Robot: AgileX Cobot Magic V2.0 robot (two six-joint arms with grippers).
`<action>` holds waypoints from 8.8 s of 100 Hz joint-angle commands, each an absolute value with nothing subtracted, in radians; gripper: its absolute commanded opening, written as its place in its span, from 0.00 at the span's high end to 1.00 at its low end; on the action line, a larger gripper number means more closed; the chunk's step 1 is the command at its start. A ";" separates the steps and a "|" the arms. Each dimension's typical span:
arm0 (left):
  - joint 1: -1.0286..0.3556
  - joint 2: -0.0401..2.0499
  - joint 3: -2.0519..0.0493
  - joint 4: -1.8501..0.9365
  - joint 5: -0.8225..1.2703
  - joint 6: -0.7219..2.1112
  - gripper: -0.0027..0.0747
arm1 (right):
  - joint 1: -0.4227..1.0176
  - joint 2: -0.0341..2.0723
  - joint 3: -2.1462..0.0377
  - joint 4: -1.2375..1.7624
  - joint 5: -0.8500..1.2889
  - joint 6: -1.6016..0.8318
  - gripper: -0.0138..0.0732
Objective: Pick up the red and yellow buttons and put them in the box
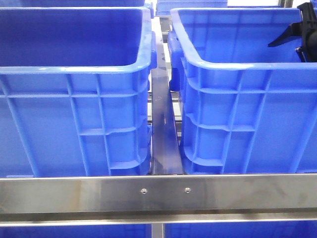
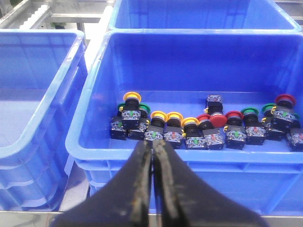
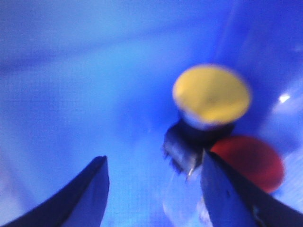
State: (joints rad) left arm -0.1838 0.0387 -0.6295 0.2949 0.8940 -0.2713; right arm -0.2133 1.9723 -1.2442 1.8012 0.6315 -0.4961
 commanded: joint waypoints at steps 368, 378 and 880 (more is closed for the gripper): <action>-0.182 0.054 -0.652 0.305 0.816 -0.280 0.99 | 0.005 0.114 -0.490 0.068 0.550 -0.143 0.84; -0.182 0.054 -0.652 0.305 0.816 -0.280 0.99 | 0.005 0.114 -0.490 0.068 0.575 -0.143 0.92; -0.001 -0.038 0.008 0.100 -0.068 -0.088 0.99 | 0.005 -0.031 0.028 0.025 -0.118 -0.099 0.92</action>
State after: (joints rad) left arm -0.0031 -0.0051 -0.0104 0.1081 0.0175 -0.0894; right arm 0.0045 -0.0103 0.0276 0.0336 -0.0374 -0.0988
